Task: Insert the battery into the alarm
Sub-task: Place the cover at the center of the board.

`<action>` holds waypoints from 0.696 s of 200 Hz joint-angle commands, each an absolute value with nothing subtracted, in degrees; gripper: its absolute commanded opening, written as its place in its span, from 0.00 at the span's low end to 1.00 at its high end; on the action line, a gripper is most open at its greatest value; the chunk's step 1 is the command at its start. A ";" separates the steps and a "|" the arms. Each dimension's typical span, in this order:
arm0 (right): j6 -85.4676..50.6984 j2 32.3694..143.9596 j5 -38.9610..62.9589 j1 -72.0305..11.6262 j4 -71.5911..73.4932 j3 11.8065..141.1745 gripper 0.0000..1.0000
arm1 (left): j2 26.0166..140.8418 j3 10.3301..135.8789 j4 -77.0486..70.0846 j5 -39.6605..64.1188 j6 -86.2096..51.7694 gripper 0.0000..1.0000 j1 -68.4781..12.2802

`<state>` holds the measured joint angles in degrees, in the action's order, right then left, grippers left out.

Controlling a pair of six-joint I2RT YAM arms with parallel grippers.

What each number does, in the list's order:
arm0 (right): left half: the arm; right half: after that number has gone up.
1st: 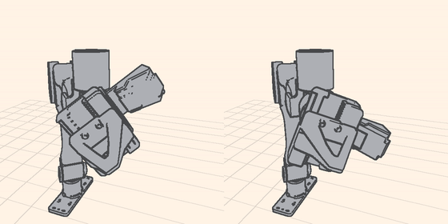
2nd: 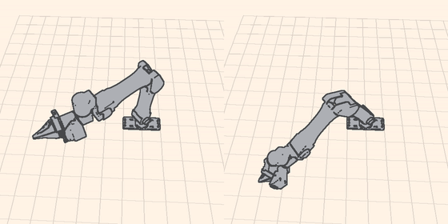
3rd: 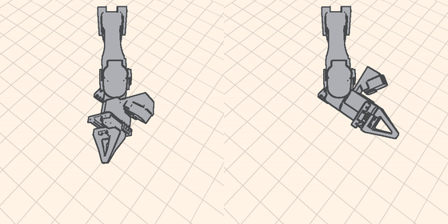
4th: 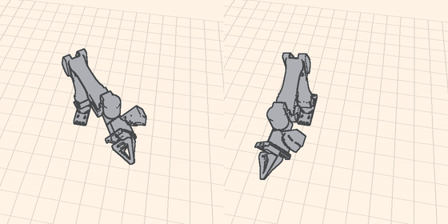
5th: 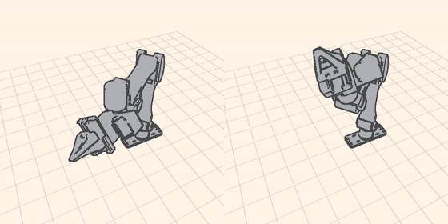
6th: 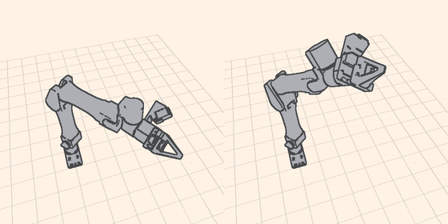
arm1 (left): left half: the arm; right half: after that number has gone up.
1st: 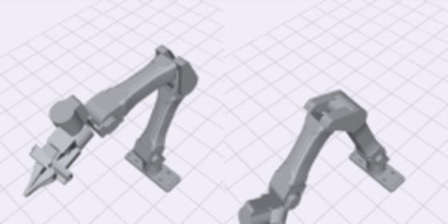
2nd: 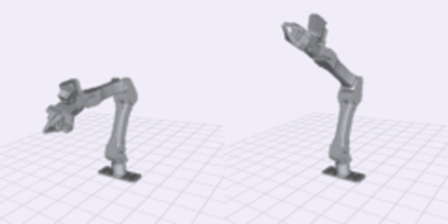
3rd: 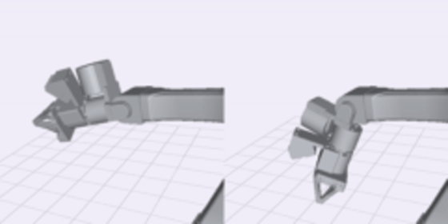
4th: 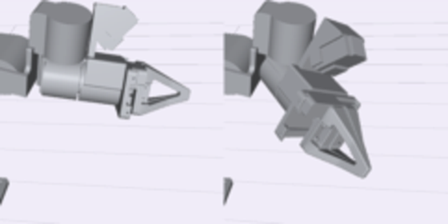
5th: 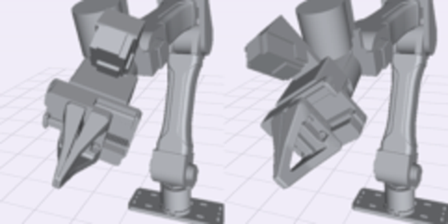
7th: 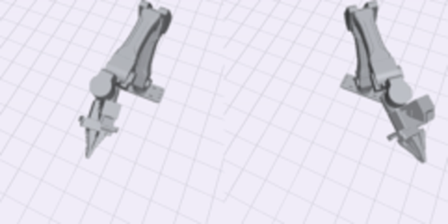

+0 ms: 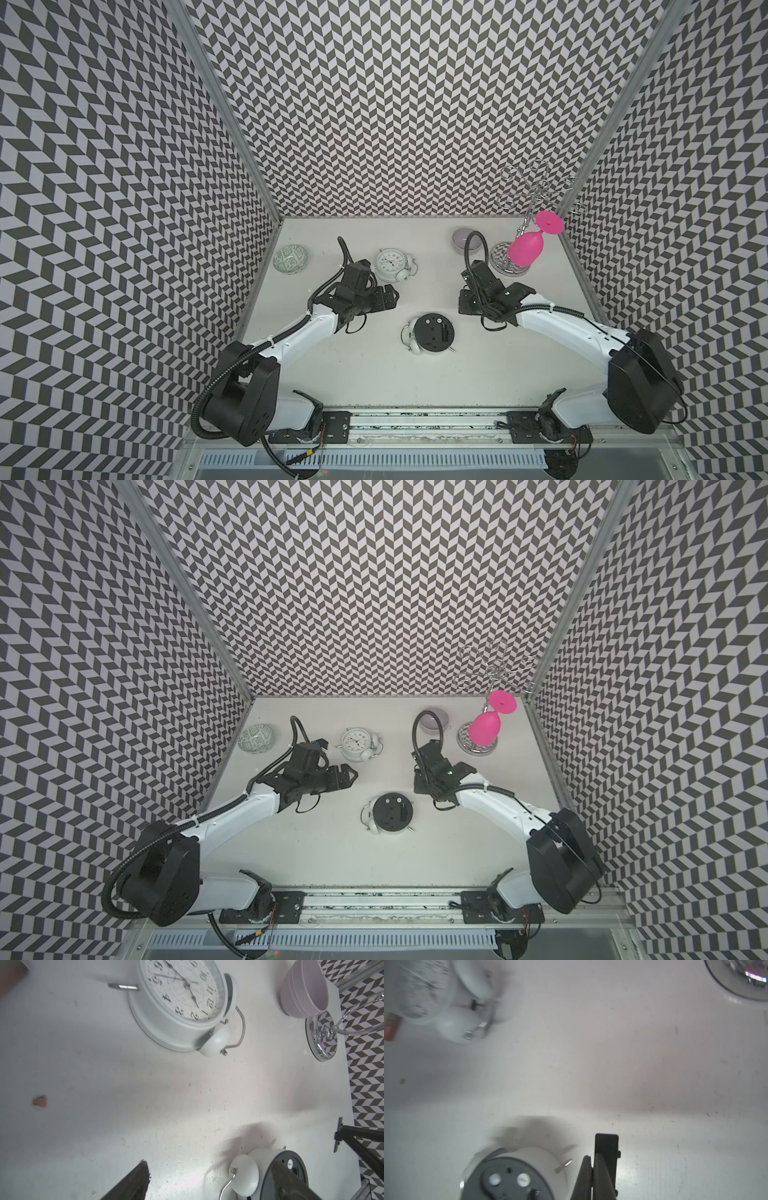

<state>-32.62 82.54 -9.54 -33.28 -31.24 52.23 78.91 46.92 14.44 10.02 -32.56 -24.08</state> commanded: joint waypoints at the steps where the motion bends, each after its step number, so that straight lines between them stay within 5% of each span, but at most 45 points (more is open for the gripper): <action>1: -30.35 83.88 -6.43 -30.86 -25.03 48.08 0.00 | 81.30 50.99 18.18 6.45 -30.44 0.93 -21.18; 30: -29.43 86.21 -4.08 -29.49 -21.38 45.18 0.02 | 85.89 56.93 21.90 3.37 -27.40 0.96 -17.15; 75: -27.12 84.21 -4.59 -28.66 -22.49 47.24 0.38 | 93.31 66.41 28.99 -0.32 -17.05 0.99 -10.82; 139: -24.41 76.98 3.88 -28.66 -19.60 49.48 0.48 | 104.45 77.42 31.32 -12.18 1.17 0.86 -9.16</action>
<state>-26.24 80.05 -0.30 -28.99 -23.79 48.34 99.50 72.44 28.84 -6.07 -9.45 -9.28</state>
